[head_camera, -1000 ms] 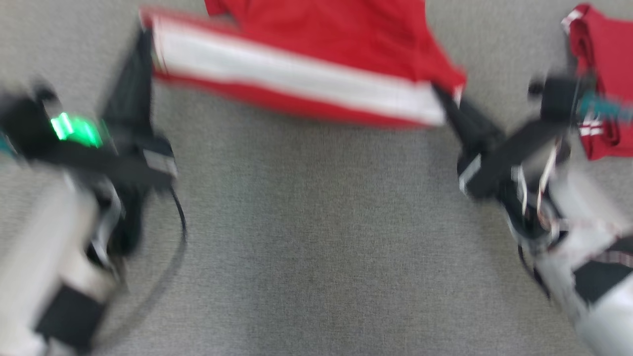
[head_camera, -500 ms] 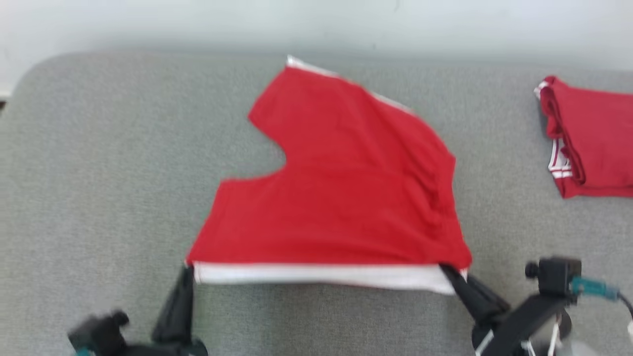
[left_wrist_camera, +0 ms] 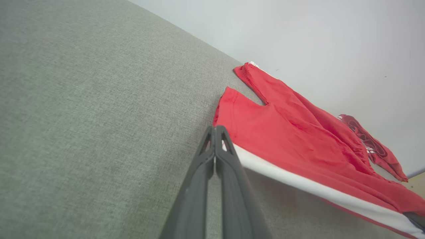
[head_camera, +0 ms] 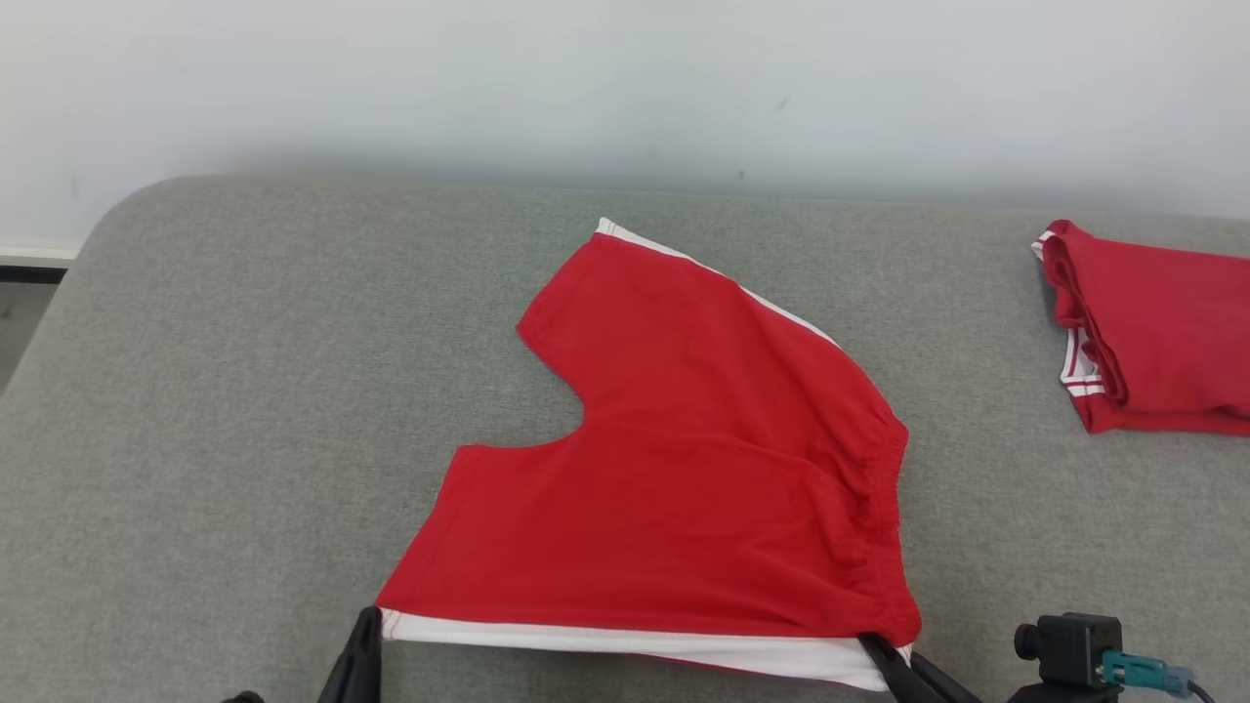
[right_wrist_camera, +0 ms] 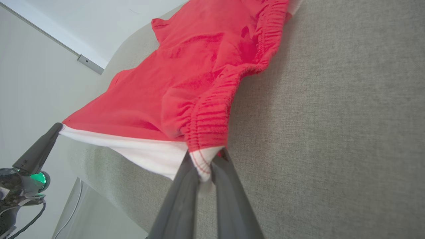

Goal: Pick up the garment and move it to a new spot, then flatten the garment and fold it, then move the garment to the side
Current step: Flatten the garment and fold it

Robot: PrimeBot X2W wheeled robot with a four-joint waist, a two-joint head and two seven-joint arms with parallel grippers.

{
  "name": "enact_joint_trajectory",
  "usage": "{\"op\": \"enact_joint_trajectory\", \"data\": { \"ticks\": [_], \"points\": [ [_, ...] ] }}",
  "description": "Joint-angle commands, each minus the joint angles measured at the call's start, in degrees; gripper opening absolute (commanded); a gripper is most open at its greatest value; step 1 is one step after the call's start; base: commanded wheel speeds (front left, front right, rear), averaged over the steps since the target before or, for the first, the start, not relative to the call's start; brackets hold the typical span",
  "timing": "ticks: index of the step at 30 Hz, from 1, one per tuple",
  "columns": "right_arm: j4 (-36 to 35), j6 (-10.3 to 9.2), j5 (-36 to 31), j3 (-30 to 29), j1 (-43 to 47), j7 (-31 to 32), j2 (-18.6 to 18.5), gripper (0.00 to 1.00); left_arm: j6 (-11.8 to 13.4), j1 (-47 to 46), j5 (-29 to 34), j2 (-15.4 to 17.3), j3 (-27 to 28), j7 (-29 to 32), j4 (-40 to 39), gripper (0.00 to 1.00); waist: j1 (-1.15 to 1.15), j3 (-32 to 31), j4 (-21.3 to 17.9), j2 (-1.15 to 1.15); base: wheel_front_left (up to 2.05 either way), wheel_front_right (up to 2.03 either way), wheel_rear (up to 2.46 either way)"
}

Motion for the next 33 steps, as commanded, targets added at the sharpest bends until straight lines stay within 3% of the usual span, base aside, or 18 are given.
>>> {"op": "enact_joint_trajectory", "data": {
  "ticks": [1,8,19,25,33],
  "points": [
    [-0.4,0.05,-0.7,-0.4,0.5,0.5,0.5,0.00,-0.3,0.0,1.2,0.5,0.9,-0.2,-0.3,0.00,0.01,0.3,-0.7,0.01,0.00,0.00,0.00],
    [-2.8,0.05,0.6,-2.4,-1.4,2.1,2.7,0.00,-0.9,-6.3,4.0,4.0,1.4,0.4,-1.7,0.00,0.01,2.2,-2.8,0.01,0.00,0.00,0.00],
    [-1.4,0.05,1.1,-4.2,-13.9,4.3,5.6,0.00,-1.3,-29.8,4.7,12.6,-3.2,8.8,-1.0,0.00,0.01,10.8,-7.5,0.01,0.00,0.00,0.00],
    [1.9,0.05,0.0,-3.8,-23.7,4.2,8.7,0.00,-1.3,-44.2,3.0,17.0,-8.5,13.4,3.0,0.00,0.01,16.8,-10.4,0.01,0.00,0.00,0.00],
    [8.1,0.05,-0.4,-3.4,-33.3,2.2,10.9,0.00,-1.3,-59.1,0.7,19.3,-16.1,15.8,11.6,0.00,0.01,22.2,-12.4,0.01,0.00,0.00,0.00]
  ]
}}
